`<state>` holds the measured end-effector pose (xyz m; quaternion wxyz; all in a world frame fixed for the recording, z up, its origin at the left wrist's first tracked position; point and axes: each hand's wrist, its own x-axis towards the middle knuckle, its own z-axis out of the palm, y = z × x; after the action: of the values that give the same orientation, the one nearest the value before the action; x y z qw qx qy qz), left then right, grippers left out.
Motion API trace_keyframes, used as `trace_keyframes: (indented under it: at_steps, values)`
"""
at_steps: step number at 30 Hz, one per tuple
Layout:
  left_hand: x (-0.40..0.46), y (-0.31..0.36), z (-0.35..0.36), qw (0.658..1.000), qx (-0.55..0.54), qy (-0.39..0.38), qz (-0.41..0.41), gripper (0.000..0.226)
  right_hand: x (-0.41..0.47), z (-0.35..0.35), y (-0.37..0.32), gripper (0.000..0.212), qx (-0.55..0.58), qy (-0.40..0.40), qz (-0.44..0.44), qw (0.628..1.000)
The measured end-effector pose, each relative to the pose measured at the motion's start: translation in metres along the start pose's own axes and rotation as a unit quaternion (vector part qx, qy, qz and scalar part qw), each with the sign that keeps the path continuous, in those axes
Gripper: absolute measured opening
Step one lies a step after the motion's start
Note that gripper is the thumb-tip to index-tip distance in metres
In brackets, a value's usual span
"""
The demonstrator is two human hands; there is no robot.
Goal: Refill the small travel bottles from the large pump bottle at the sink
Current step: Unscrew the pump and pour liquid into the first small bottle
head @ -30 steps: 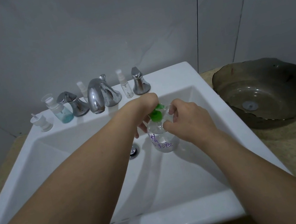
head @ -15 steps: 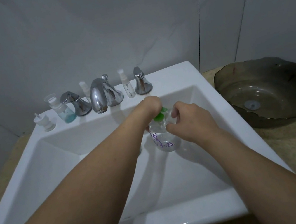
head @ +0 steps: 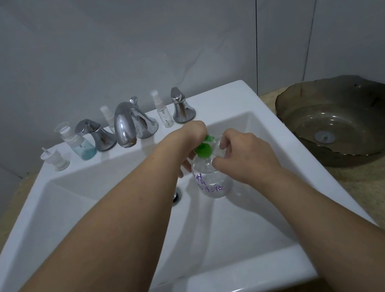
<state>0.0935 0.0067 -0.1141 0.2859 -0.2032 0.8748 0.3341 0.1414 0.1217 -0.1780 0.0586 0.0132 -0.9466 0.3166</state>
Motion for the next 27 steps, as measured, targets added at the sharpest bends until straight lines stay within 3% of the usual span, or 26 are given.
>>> trace_keyframes:
  at_steps: [10,18,27]
  values:
    - [0.013,-0.001,0.012,0.998,-0.044,0.047,0.001,0.041,0.001,0.003,0.004,0.03,-0.017,-0.022,0.004,1.0]
    - [0.017,-0.002,-0.006,0.999,-0.024,-0.042,-0.002,0.047,0.001,0.0,-0.002,0.029,0.001,0.006,-0.005,1.0]
    - [0.018,-0.002,-0.003,1.0,-0.006,-0.024,0.008,0.047,-0.001,-0.001,-0.001,0.029,0.006,-0.001,0.0,1.0]
